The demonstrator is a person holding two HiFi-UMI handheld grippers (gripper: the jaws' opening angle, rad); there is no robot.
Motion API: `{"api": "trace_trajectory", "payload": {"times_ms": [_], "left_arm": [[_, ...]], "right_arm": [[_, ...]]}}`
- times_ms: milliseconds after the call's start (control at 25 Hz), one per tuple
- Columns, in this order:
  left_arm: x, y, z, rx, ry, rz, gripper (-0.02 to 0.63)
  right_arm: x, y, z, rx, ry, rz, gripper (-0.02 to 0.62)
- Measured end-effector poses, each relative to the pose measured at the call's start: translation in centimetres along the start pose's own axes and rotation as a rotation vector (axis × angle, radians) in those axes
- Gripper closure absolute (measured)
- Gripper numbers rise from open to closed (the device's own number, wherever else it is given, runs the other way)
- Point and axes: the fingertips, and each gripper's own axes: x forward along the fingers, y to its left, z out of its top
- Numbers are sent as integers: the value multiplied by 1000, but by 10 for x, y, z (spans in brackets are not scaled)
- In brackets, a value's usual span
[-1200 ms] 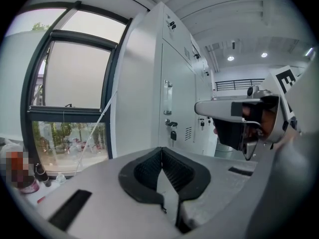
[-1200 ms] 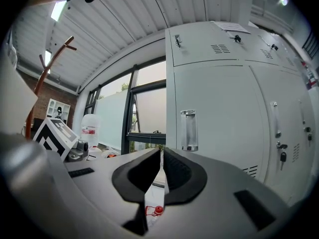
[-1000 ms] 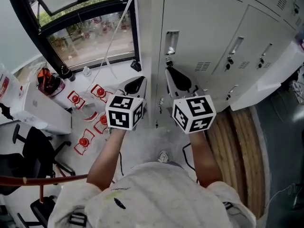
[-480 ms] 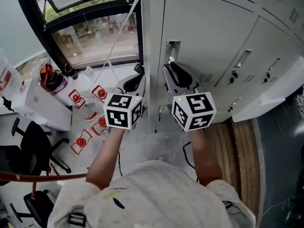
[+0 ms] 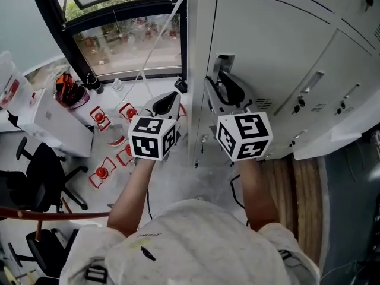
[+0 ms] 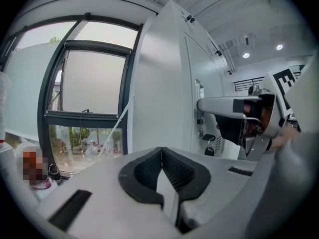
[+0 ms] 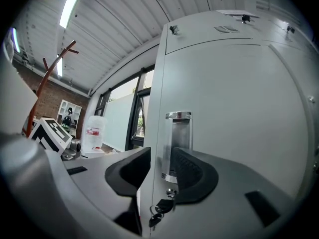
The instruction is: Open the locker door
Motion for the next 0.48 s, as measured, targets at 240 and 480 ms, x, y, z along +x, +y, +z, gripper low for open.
{"api": "trace_trajectory", "payload": {"times_ms": [240, 480], "left_arm": [[-2, 4, -5, 0, 14, 9, 598], [-4, 8, -7, 0, 16, 16, 598]], "right_arm": [[5, 0, 5, 13, -17, 9, 476], [11, 2, 5, 39, -14, 14, 476]]}}
